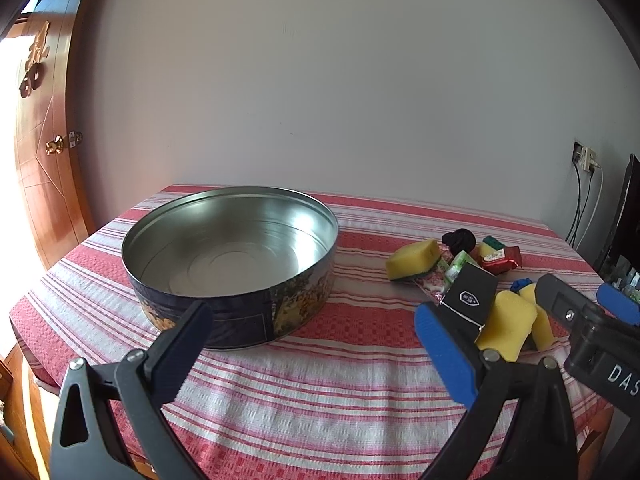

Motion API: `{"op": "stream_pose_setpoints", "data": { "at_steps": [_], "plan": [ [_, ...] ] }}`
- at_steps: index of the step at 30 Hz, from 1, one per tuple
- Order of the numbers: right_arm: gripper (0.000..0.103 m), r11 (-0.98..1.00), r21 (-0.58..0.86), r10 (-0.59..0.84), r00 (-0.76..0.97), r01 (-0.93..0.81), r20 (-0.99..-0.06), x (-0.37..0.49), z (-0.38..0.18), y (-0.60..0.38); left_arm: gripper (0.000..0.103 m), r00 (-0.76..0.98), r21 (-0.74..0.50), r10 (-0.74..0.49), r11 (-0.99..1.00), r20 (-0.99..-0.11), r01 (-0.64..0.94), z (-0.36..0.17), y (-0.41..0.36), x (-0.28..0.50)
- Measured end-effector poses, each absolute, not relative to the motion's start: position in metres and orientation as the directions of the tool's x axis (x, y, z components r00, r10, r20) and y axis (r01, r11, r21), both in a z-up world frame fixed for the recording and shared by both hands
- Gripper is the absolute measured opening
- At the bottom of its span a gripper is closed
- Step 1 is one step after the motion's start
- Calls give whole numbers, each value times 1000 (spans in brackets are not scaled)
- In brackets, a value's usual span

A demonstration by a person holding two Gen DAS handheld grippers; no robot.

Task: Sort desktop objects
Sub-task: 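Move both tools toward the pile of objects beside the metal tin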

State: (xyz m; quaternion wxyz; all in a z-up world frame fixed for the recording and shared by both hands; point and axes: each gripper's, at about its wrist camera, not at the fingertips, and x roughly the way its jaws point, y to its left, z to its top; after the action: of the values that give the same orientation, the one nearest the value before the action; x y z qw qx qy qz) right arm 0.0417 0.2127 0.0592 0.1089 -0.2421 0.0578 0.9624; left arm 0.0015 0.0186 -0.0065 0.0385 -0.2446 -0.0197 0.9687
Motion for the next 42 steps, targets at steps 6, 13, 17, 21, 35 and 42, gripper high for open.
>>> {"op": "stream_pose_setpoints", "data": {
  "at_steps": [6,13,17,21,35,42],
  "plan": [
    [103,-967,60,188,-856,-246,-482,42,58,217,102,-879,-44,95,-995,-468,-85,-7,24,2],
    [103,-963,68,195,-851,-259,-487,42,58,223,102,-871,-35,112,-993,-479,-109,-11,30,0],
    [103,-961,70,199,-847,-266,-493,39,56,226,102,-866,-31,119,-992,-486,-119,-13,34,1],
    [103,-961,61,205,-844,-269,-495,39,55,225,102,-861,-30,131,-991,-491,-133,-15,39,1],
    [103,-934,52,275,-806,-352,-524,40,47,260,102,-783,-52,185,-980,-593,-193,-41,71,-16],
    [103,-920,21,322,-784,-392,-530,40,38,283,102,-781,-30,218,-968,-585,-248,-41,83,-18]
  ]
}}
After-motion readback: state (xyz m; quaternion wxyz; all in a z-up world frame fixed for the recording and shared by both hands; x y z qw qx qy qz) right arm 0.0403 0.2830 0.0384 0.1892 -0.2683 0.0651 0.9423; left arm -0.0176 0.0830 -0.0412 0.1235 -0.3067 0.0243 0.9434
